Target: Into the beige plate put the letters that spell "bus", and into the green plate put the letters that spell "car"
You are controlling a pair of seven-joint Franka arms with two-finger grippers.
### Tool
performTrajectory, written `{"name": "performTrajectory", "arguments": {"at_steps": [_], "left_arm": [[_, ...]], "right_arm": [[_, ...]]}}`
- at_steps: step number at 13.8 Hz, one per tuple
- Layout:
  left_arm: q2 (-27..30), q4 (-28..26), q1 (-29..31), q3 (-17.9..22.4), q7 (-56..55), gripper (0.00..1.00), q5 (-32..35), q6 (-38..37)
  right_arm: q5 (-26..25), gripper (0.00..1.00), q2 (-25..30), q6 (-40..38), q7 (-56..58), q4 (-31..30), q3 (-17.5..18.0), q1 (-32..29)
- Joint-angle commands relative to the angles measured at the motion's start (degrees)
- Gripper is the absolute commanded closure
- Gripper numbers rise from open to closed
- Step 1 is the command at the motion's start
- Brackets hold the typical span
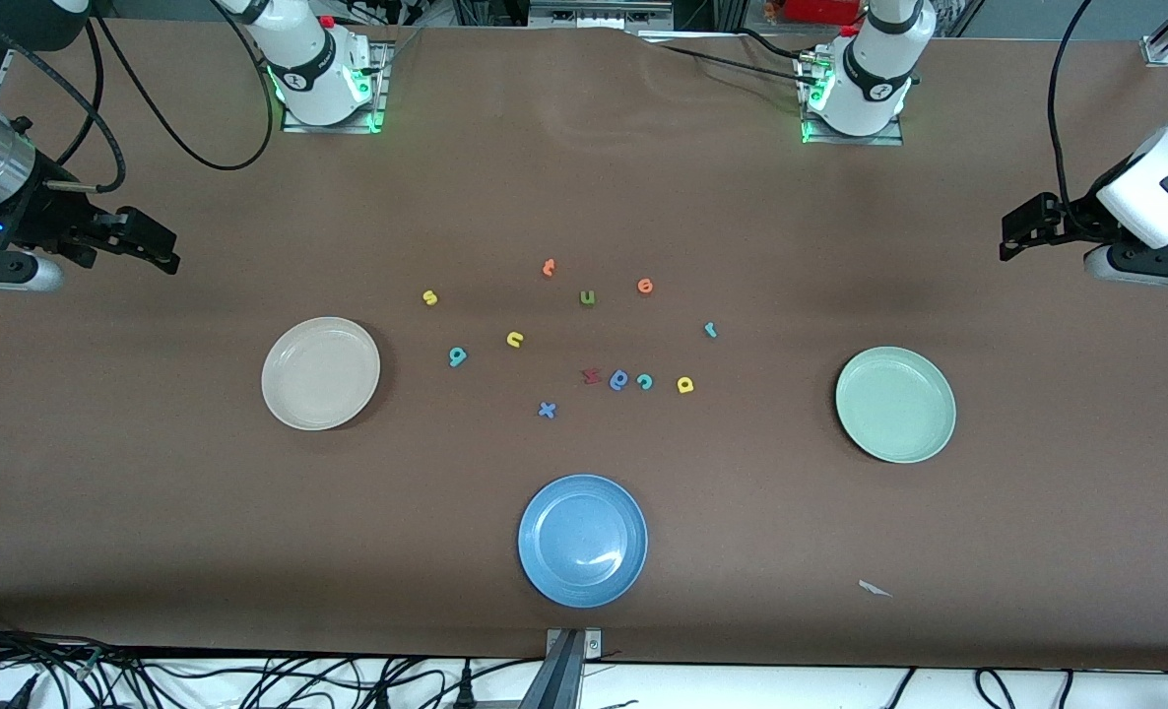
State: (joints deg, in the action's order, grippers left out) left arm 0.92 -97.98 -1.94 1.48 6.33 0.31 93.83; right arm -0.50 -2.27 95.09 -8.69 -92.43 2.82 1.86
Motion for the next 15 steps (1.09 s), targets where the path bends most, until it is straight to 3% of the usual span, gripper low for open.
{"name": "performTrajectory", "arguments": {"at_steps": [1, 15], "left_arm": [[0.22, -0.02, -0.17, 0.19, 0.62, 0.00, -0.92, -0.40], [0.22, -0.02, -0.17, 0.19, 0.53, 0.00, -0.92, -0.40]], "right_arm": [[0.24, 0.00, 0.43, -0.08, -0.37, -0.47, 0.34, -0.19], [0.06, 0.00, 0.25, -0.79, -0.54, -0.55, 0.08, -0.63]]}}
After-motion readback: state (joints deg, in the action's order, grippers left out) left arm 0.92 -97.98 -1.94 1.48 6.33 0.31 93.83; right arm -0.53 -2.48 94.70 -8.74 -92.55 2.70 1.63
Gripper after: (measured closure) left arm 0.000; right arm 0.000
